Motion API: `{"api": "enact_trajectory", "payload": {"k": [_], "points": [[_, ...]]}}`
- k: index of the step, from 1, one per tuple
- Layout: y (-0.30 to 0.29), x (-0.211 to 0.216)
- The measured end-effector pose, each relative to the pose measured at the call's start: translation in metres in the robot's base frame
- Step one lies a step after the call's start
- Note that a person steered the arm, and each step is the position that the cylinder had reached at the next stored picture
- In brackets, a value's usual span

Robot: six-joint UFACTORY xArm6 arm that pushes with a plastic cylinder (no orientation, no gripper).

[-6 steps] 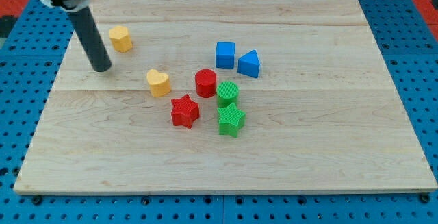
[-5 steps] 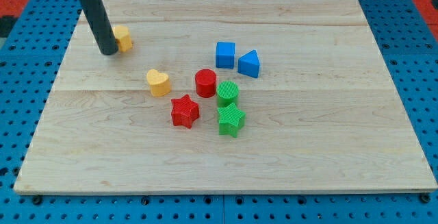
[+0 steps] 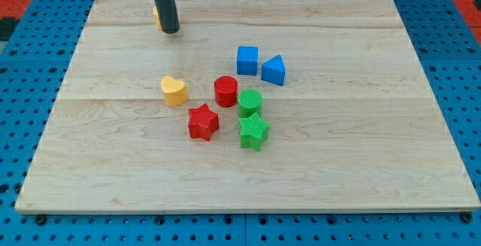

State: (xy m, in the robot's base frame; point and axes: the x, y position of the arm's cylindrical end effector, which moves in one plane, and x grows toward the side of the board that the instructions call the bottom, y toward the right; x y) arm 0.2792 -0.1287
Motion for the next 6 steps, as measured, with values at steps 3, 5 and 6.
{"api": "enact_trajectory", "payload": {"k": [3, 5, 6], "points": [[0.040, -0.023], [-0.045, -0.049], [0.063, -0.047]]}}
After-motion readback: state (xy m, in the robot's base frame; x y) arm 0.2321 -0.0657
